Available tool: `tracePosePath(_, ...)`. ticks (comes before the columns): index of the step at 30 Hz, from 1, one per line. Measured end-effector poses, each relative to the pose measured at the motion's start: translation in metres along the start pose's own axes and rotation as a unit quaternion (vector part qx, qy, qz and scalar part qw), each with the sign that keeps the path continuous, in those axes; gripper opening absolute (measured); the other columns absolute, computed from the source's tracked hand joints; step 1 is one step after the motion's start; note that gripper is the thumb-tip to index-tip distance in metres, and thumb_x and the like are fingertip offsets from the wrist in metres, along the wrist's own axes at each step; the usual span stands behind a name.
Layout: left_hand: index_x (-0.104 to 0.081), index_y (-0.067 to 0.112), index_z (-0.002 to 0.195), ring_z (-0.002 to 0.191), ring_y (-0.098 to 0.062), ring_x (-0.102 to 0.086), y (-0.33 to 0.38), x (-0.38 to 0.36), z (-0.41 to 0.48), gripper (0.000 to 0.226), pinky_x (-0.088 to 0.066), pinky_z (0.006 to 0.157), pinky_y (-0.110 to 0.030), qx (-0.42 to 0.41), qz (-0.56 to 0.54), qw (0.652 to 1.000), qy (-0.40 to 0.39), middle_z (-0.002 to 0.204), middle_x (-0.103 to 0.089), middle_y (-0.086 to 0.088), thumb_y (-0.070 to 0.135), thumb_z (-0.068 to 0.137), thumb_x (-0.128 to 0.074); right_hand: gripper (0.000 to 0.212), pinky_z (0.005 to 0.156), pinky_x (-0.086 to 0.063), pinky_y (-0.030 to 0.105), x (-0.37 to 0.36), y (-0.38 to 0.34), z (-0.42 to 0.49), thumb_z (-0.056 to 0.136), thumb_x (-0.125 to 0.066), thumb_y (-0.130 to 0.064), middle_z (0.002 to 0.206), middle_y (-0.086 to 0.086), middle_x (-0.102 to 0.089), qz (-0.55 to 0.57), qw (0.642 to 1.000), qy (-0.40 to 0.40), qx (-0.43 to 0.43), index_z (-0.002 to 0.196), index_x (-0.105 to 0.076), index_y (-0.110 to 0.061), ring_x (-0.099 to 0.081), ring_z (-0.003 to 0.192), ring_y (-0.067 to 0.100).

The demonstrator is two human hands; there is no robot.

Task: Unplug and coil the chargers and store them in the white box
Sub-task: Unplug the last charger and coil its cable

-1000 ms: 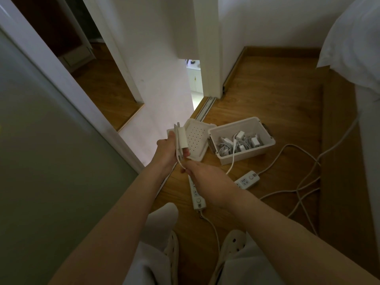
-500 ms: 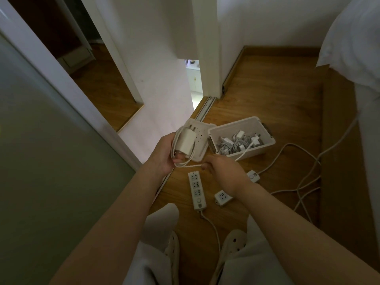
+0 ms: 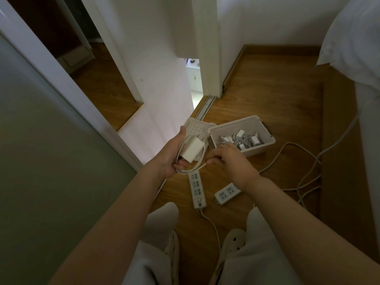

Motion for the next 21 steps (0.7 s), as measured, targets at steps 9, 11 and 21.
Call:
tracePosePath(9, -0.057, 0.014, 0.115, 0.047, -0.005, -0.031, 0.001, 0.006, 0.003, 0.061, -0.023, 0.033, -0.012, -0.002, 0.047, 0.999, 0.024, 0.075, -0.05, -0.005, 0.064, 0.09, -0.032, 0.017, 0.084, -0.049, 0.029, -0.006, -0.004, 0.001, 0.095, -0.05, -0.018, 0.105, 0.001, -0.063, -0.102, 0.99, 0.006, -0.097, 0.108, -0.062, -0.018, -0.059, 0.095, 0.016)
tracePosePath(11, -0.054, 0.012, 0.12, 0.044, -0.004, -0.032, -0.002, 0.006, 0.003, 0.062, -0.023, 0.033, -0.012, 0.004, 0.055, 0.998, 0.031, 0.066, -0.051, -0.002, 0.063, 0.091, -0.033, 0.02, 0.088, -0.05, 0.028, -0.011, 0.001, 0.0, 0.093, -0.053, -0.011, 0.108, 0.005, -0.066, 0.069, 0.984, -0.009, -0.164, 0.11, -0.064, -0.012, -0.06, 0.098, 0.015)
tracePosePath(21, -0.045, 0.006, 0.133, 0.038, -0.002, -0.031, -0.008, -0.009, 0.006, 0.072, -0.022, 0.033, -0.012, 0.006, 0.033, 0.999, -0.004, 0.069, -0.043, -0.002, 0.062, 0.088, -0.035, 0.042, 0.074, -0.052, 0.029, -0.004, 0.009, -0.003, 0.091, -0.048, 0.004, 0.094, 0.012, -0.06, 0.608, 0.717, 0.135, -0.312, 0.13, -0.038, -0.006, -0.056, 0.073, 0.013)
Point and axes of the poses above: each hand's wrist, its own z-axis towards the middle knuckle, its own x-axis out of the back of the hand, y = z × x, the point moved 5 cm from there along z, towards the middle knuckle
